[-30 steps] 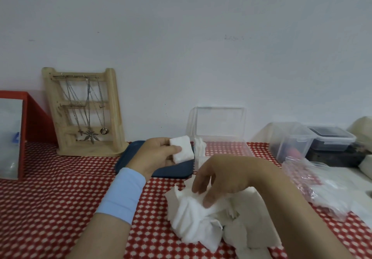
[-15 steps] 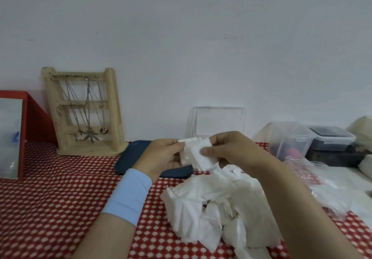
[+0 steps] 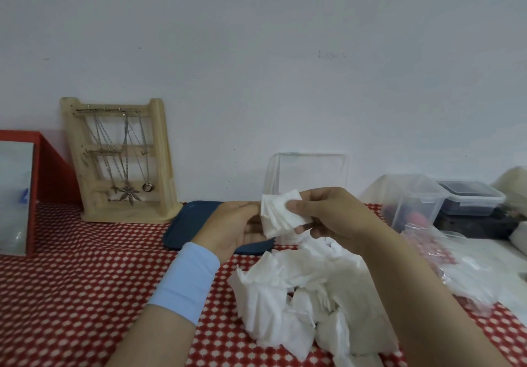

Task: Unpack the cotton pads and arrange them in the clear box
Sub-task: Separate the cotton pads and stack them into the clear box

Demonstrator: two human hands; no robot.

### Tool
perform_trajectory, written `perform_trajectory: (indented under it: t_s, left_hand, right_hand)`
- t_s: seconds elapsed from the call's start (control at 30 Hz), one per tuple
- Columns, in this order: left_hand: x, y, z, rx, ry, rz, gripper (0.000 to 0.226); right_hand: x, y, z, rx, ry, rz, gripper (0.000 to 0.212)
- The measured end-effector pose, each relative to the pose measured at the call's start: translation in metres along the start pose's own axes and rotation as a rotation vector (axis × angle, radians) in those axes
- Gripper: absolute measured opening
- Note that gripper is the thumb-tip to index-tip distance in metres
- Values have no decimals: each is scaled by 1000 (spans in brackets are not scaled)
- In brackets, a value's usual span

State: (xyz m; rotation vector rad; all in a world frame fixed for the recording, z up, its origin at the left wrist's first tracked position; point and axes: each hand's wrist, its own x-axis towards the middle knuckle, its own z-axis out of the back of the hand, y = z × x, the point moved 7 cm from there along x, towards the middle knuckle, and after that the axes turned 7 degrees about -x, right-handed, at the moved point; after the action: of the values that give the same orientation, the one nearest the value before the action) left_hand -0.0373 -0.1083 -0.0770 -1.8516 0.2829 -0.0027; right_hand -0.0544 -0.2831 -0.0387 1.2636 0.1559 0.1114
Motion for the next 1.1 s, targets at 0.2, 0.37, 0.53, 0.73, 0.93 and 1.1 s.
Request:
perform_trajectory:
  t_s: [0.2, 0.37, 0.53, 0.73, 0.93, 1.1]
  left_hand:
    - [-2, -4, -7, -22, 87, 19, 34]
    - [1, -1, 0, 38, 54, -10, 20]
    - [2, -2, 5, 51, 7, -17, 17]
    - [-1, -2, 2, 196, 86, 15, 21]
    - [-6, -3, -9, 252, 162, 12, 22]
    - [-6, -4, -5, 196, 133, 39, 29]
  right_hand:
    - [0, -3, 9, -137, -160, -9, 4]
    - [-2, -1, 18, -218, -213, -32, 7]
    - [-5, 4, 41, -270, -285, 6, 8]
    - [-17, 23, 25, -278, -10, 192, 3]
    - [-5, 21, 4, -463, -66, 217, 6]
    - [-1, 16, 1, -537, -138, 186, 10]
